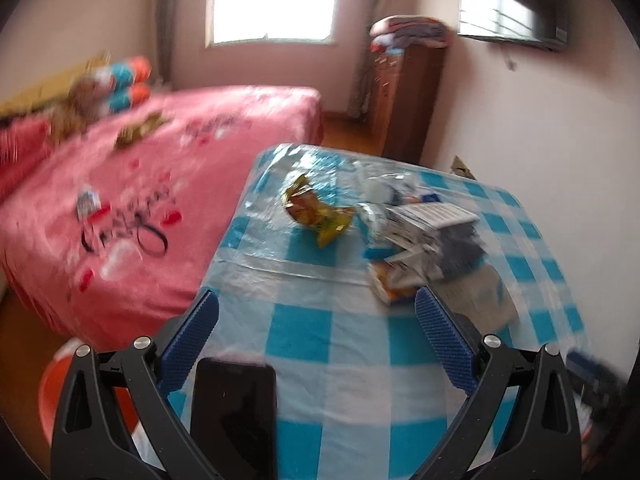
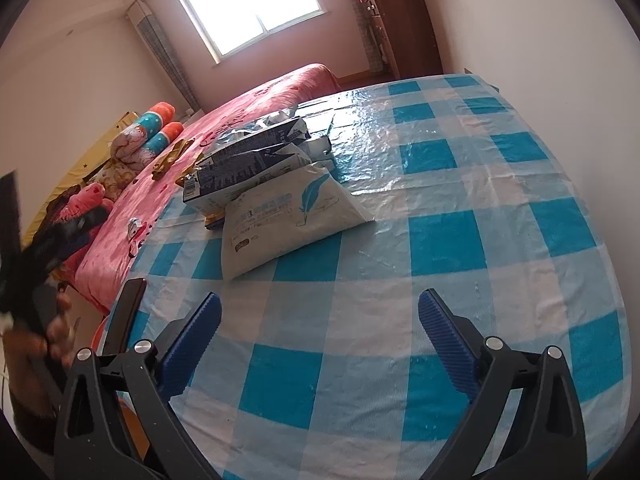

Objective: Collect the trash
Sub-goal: 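Grasp the yellow-red snack wrapper with the left gripper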

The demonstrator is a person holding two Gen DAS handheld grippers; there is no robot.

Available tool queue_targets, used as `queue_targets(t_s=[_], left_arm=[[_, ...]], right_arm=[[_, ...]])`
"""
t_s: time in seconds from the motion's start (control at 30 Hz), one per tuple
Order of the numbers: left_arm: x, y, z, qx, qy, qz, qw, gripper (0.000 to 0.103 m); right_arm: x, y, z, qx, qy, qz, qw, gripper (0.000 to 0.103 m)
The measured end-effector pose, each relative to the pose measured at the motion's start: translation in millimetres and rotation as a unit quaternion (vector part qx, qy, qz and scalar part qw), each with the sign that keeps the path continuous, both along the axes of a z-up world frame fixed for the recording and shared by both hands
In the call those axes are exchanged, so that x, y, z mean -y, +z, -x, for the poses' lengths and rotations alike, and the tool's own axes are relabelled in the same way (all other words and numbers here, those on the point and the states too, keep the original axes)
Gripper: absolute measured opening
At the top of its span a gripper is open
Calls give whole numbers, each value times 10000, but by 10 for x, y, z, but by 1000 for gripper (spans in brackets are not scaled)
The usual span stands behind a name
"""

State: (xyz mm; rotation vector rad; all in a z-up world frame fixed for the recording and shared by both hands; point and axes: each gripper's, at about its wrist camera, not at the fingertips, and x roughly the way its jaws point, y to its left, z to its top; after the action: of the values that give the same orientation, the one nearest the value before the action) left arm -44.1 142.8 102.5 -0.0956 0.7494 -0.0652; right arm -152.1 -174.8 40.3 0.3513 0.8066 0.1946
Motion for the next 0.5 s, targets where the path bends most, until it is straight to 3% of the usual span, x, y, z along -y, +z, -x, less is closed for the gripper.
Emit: queue_targets(t_s=[0.03, 0.1, 0.13, 0.27, 0.33, 0.4, 0.5], left_arm=[[-50, -15, -114, -92, 111, 156, 9998, 99], [-116, -60, -314, -197, 278, 368, 9987, 99], [-135, -98, -428, -301, 385, 446, 9978, 99], [-130, -231, -789, -541, 496, 761, 9944, 99], [-116, -312, -1007, -692, 595, 868, 9920, 99], [-118, -372, -1179, -753, 693, 965, 9901, 99], [-110, -464, -1404, -874, 846, 945, 9881, 99]], right_arm=[[0, 3, -22, 25, 17, 31, 10000, 96], [-15, 9, -72, 47, 72, 163, 9998, 79], [-22, 0, -110, 19, 117, 213, 9997, 78], [-16, -35, -301, -87, 322, 237, 9992, 78], [-22, -44, -409, -154, 434, 219, 9987, 81], [-15, -35, -519, -137, 458, 252, 9985, 92], [-38, -48, -688, -158, 609, 250, 9977, 92]])
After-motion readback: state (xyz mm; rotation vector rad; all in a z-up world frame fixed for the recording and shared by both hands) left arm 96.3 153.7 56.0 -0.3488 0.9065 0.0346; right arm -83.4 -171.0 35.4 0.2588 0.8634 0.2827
